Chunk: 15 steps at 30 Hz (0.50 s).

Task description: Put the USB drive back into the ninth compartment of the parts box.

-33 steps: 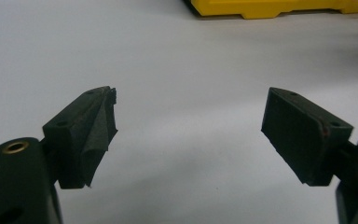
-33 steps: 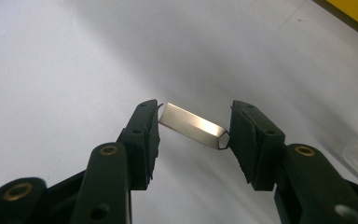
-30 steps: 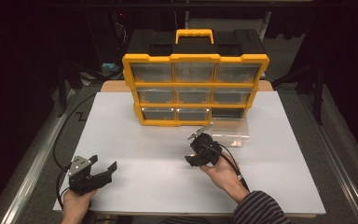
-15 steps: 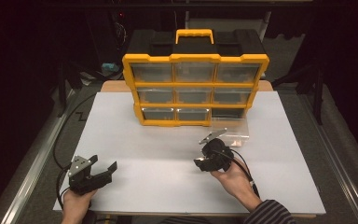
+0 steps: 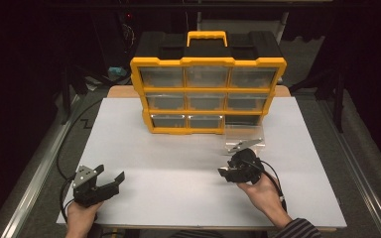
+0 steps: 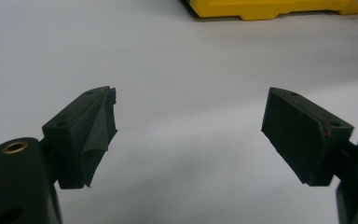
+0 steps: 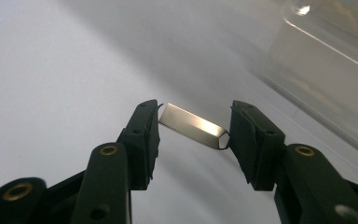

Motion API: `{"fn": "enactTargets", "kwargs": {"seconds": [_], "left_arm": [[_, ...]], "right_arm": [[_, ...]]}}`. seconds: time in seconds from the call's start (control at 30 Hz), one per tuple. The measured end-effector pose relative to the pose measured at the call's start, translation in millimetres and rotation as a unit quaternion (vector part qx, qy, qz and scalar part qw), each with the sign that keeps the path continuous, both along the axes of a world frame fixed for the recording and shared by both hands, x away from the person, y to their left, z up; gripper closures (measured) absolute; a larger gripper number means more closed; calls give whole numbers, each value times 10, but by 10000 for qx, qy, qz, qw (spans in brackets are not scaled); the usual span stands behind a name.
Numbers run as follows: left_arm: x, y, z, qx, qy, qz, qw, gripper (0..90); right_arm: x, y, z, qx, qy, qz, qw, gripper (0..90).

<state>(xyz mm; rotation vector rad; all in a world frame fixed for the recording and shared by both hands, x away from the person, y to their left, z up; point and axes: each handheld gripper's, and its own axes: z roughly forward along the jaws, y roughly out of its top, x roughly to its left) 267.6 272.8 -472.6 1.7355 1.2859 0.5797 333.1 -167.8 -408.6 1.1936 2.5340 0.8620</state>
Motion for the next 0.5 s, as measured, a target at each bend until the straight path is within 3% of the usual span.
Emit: {"fn": "enactTargets", "kwargs": {"seconds": [0.5], "left_arm": [[5, -11, 0, 32, 8, -12, 10000, 186]], "right_arm": [[-47, -252, 239, 340, -253, -199, 9989, 542]]}}
